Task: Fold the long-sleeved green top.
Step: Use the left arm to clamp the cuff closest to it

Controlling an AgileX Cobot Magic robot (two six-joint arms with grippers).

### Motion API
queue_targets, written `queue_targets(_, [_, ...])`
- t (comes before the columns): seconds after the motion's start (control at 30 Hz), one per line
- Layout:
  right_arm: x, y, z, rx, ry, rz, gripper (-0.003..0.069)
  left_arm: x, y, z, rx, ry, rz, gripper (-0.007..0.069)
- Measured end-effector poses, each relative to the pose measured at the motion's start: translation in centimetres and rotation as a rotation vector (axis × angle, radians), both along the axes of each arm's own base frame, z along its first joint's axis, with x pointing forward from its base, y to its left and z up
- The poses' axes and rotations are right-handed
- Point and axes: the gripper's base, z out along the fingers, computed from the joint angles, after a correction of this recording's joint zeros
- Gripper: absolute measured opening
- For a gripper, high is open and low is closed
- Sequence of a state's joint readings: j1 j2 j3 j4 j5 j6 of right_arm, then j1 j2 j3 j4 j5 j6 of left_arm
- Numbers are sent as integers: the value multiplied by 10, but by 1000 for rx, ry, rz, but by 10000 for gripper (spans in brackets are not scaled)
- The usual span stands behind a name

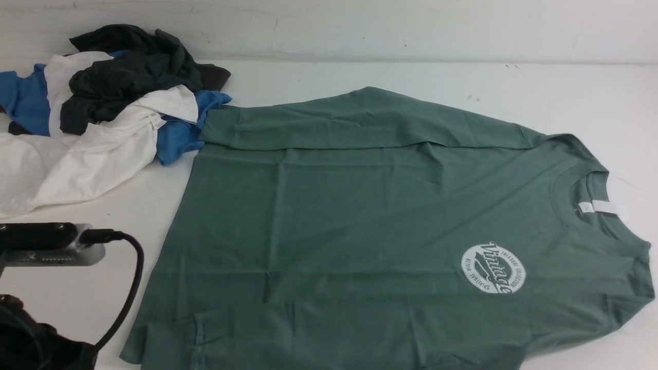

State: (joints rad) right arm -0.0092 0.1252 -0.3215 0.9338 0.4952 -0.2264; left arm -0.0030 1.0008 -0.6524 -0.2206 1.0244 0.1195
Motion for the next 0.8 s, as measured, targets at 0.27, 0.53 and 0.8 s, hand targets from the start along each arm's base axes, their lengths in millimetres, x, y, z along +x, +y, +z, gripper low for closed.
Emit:
queue_targets(0.27, [44,23,111,-491,323,430,-15,41,-12,-15,-2,62,-70,-3])
queue_targets(0.53, [108,10,85,-649,599,438,-15,85,-34,-25,23,116,-108,-3])
queue_targets(0.8, [107,10,44,-642,730,502,-15,102,-32,-55,82,178,-136,94])
